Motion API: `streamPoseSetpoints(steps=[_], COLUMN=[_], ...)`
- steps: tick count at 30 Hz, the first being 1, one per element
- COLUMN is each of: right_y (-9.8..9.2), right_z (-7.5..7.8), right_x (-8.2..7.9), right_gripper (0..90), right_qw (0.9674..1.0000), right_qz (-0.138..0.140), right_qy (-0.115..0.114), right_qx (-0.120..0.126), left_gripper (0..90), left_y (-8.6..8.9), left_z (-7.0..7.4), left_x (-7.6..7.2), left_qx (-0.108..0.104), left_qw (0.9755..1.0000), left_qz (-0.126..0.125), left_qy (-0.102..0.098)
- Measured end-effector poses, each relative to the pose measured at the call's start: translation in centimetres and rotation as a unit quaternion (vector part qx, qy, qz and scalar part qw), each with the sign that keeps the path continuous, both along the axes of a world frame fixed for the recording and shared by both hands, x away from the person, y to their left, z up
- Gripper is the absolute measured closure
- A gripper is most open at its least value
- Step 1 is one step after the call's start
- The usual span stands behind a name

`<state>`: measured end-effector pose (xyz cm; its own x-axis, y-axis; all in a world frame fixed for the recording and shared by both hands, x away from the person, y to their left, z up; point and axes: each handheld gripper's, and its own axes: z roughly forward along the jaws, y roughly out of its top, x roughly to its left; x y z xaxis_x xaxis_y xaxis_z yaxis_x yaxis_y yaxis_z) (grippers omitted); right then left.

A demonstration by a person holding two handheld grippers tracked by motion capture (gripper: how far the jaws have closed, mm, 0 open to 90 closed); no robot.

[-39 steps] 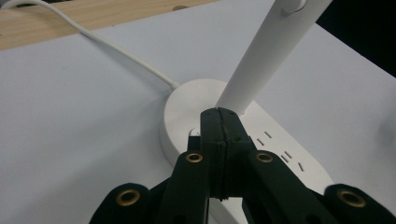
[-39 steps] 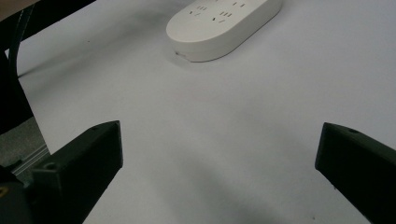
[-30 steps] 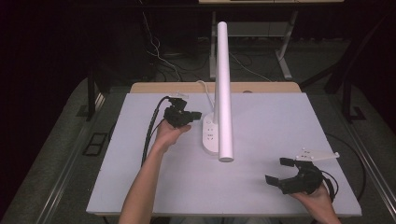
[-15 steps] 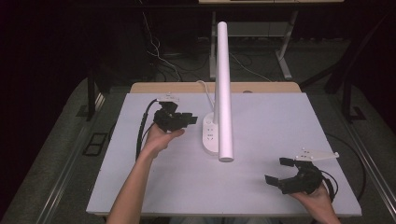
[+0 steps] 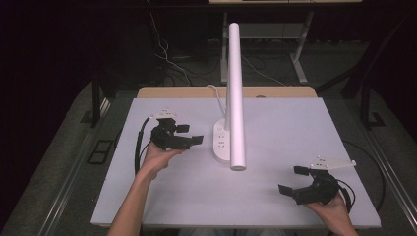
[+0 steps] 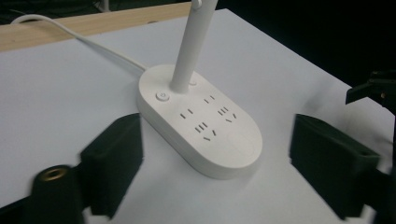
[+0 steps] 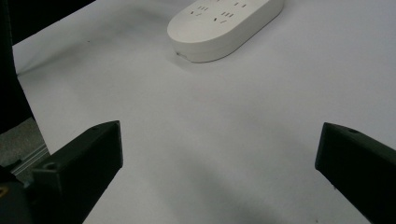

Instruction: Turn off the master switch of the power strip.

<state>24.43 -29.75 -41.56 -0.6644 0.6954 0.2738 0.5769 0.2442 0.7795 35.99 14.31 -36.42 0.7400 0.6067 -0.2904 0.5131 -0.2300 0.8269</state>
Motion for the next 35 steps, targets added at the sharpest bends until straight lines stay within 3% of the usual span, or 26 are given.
streamPoseSetpoints(steps=[4,16,24,27,35], right_y=[0.0,0.4,0.7,0.8,0.9], right_z=[0.0,0.0,0.0,0.0,0.0], right_x=[0.0,0.0,-0.1,-0.2,-0.2], right_gripper=[0.3,0.3,0.3,0.3,0.3], right_qw=[1.0,1.0,1.0,1.0,1.0], right_qz=[0.0,0.004,0.004,0.005,0.007], right_qy=[-0.001,-0.003,-0.001,-0.002,-0.001], right_qx=[0.001,-0.002,-0.003,-0.003,-0.003], left_gripper=[0.0,0.0,0.0,0.0,0.0], left_y=[0.3,2.3,3.2,3.6,3.9], left_z=[-0.4,-2.6,-3.5,-4.0,-4.9], left_x=[-1.1,-5.0,-7.8,-8.7,-9.9], left_qx=[0.001,-0.01,0.006,0.001,-0.004], left_qw=[1.0,0.9998,0.9997,0.9995,0.9995], left_qz=[-0.004,0.013,0.021,0.028,0.028], left_qy=[0.005,-0.008,-0.015,-0.015,-0.011])
